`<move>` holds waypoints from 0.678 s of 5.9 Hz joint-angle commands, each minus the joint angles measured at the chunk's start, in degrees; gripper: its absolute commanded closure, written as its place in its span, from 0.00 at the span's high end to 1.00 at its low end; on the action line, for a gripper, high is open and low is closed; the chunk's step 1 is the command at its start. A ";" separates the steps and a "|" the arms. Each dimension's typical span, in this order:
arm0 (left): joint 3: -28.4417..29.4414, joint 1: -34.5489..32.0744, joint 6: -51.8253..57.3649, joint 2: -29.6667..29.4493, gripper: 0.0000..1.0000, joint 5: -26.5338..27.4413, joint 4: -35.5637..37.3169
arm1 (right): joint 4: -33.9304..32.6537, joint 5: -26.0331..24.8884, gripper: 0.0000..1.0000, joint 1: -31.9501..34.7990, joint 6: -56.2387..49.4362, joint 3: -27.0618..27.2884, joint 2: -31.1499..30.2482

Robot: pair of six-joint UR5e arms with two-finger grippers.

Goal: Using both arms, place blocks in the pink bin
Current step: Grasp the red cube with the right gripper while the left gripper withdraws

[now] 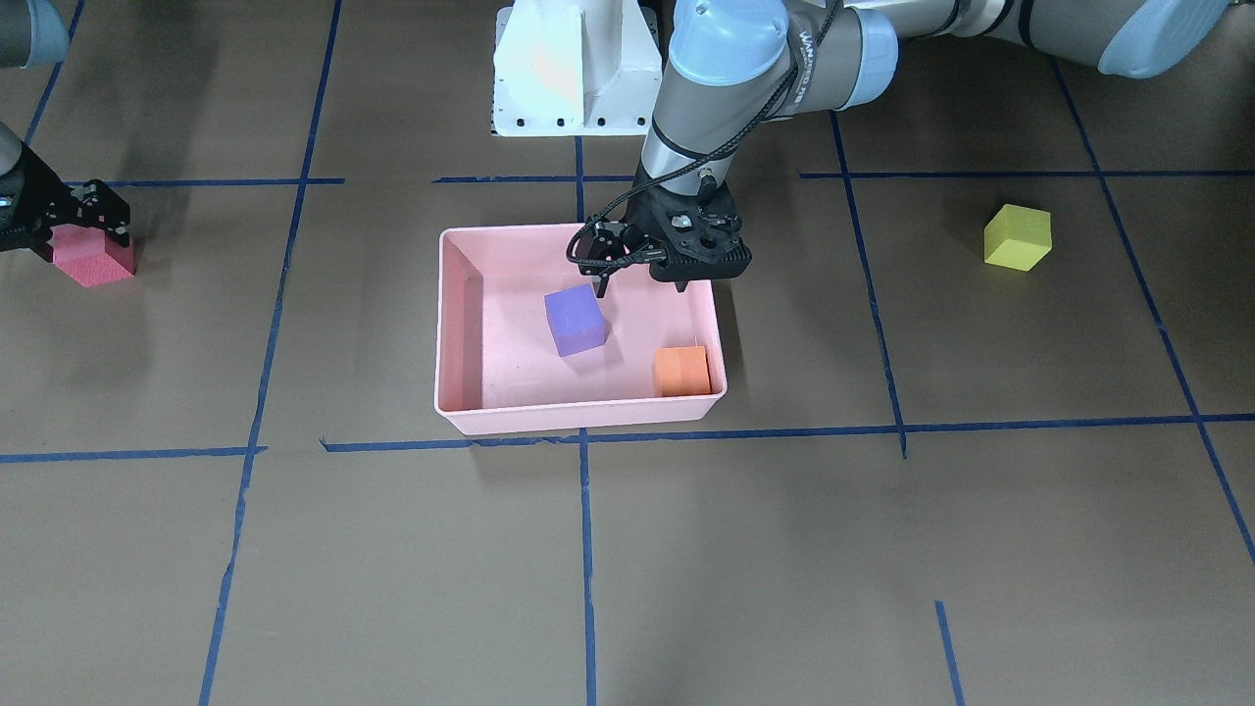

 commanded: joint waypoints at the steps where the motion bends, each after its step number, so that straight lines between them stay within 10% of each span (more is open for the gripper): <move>1: -0.08 -0.09 0.17 0.06 1.00 -0.17 0.03 | 0.01 -0.01 0.20 -0.50 0.15 0.21 0.05; 4: -11.64 -2.00 19.50 8.82 1.00 -3.32 8.15 | -18.70 1.31 0.19 -0.32 3.82 10.38 11.15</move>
